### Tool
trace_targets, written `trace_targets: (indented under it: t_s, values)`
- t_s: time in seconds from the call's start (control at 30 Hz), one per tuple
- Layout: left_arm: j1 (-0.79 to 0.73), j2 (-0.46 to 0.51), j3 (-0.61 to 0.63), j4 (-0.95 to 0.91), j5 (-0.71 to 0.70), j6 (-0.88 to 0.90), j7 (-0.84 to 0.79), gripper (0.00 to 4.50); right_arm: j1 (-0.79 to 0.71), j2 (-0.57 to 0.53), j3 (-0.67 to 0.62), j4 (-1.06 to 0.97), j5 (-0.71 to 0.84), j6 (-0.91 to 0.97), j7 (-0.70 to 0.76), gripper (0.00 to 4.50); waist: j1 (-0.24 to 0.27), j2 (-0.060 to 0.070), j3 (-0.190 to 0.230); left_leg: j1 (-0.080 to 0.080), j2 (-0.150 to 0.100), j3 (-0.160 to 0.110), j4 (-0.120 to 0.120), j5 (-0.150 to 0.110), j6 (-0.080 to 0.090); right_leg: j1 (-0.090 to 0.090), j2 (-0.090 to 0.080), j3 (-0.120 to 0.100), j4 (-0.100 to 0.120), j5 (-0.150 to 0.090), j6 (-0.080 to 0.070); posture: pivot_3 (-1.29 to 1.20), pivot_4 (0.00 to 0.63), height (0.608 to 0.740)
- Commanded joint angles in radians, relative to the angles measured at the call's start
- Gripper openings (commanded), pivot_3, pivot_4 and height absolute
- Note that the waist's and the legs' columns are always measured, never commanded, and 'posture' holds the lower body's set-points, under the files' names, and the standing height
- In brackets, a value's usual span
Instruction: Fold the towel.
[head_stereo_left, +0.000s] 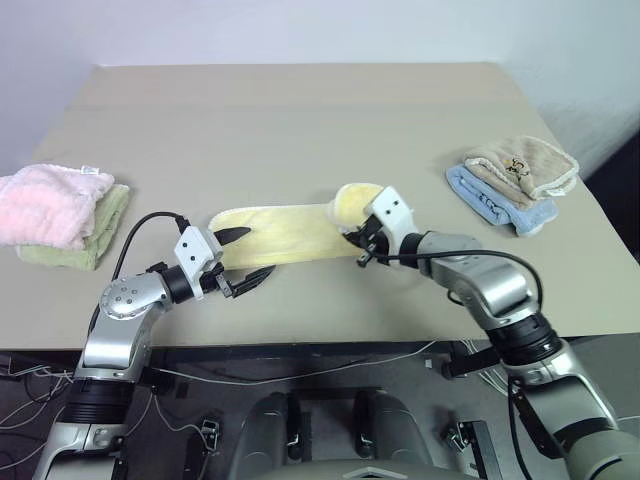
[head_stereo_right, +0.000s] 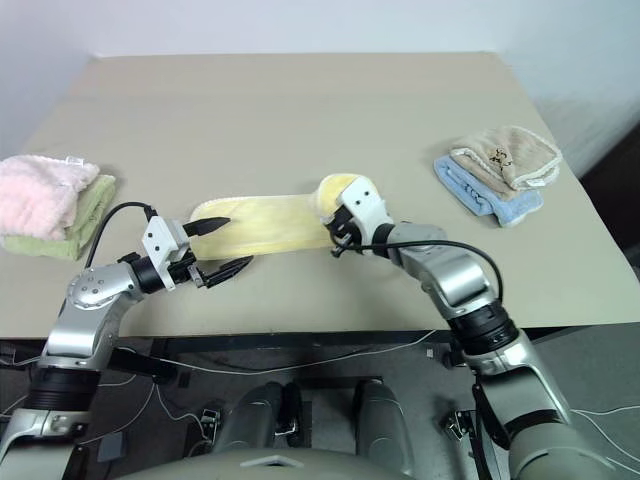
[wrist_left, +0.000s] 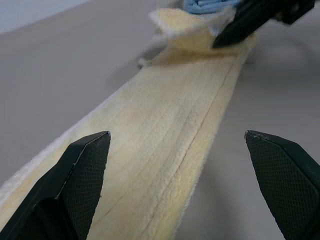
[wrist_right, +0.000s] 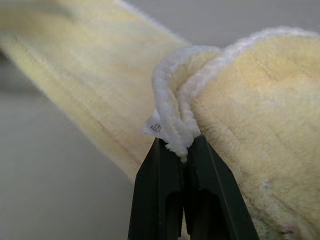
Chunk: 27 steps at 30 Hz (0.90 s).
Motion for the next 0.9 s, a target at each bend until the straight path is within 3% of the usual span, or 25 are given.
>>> trace_targets:
  t_s: [0.03, 0.07, 0.2, 0.4, 0.53, 0.63, 0.83, 0.9]
  values:
    - [0.029, -0.001, 0.020, -0.072, -0.022, 0.012, 0.019, 4.50, -0.020, 0.025, -0.005, 0.020, -0.050, -0.047, 0.026, 0.02, 0.000, 0.000, 0.000, 0.000, 0.000, 0.000, 0.000, 0.000, 0.000, 0.000, 0.000, 0.000, 0.000, 0.000, 0.000, 0.00, 0.150, 0.740]
    - [0.041, -0.002, 0.024, -0.084, -0.025, 0.019, 0.024, 4.50, -0.017, 0.030, -0.007, 0.022, -0.056, -0.048, 0.036, 0.02, 0.000, 0.000, 0.000, 0.000, 0.000, 0.000, 0.000, 0.000, 0.000, 0.000, 0.000, 0.000, 0.000, 0.000, 0.000, 0.00, 0.150, 0.740]
    - [0.097, -0.006, 0.041, -0.138, -0.048, 0.054, 0.051, 4.50, -0.003, 0.050, -0.037, 0.012, -0.049, -0.039, 0.070, 0.88, -0.003, 0.000, 0.000, 0.000, 0.000, 0.000, 0.000, 0.000, 0.000, 0.000, 0.000, 0.000, 0.000, 0.000, 0.000, 0.00, 0.150, 0.740]
    - [0.210, -0.048, 0.096, -0.281, -0.187, 0.197, 0.132, 4.50, 0.030, 0.033, -0.176, -0.118, 0.055, -0.042, 0.151, 2.89, 0.000, 0.000, 0.000, 0.000, 0.000, 0.000, 0.000, -0.002, 0.002, 0.000, -0.001, 0.000, 0.000, 0.000, 0.000, 0.00, 0.150, 0.740]
    - [0.283, -0.101, 0.158, -0.397, -0.346, 0.349, 0.240, 4.50, 0.044, 0.004, -0.277, -0.163, 0.138, -0.024, 0.210, 2.89, 0.000, 0.000, 0.000, 0.000, 0.000, -0.001, 0.000, -0.003, 0.004, 0.001, -0.001, 0.000, 0.000, 0.000, 0.000, 0.00, 0.150, 0.740]
    - [0.316, -0.150, 0.163, -0.427, -0.369, 0.460, 0.378, 4.50, 0.000, 0.019, -0.325, -0.054, 0.147, -0.023, 0.205, 2.21, 0.000, 0.000, 0.000, 0.001, 0.000, -0.002, 0.000, -0.003, 0.004, 0.002, -0.001, -0.001, 0.000, 0.000, 0.000, 0.00, 0.150, 0.740]
    - [0.327, -0.304, 0.214, -0.475, -0.528, 0.616, 0.627, 4.50, -0.077, 0.079, -0.264, 0.229, 0.020, -0.173, 0.214, 0.13, -0.001, -0.001, 0.000, 0.001, 0.000, -0.002, 0.000, -0.003, 0.004, 0.002, 0.000, -0.001, -0.001, 0.000, 0.000, 0.00, 0.150, 0.740]
    - [0.327, -0.369, 0.250, -0.485, -0.601, 0.647, 0.729, 4.50, -0.089, 0.108, -0.215, 0.354, -0.054, -0.256, 0.215, 0.02, -0.002, -0.001, -0.001, 0.001, 0.000, -0.002, 0.000, -0.003, 0.004, 0.003, -0.001, -0.001, -0.001, 0.000, 0.000, 0.00, 0.150, 0.740]
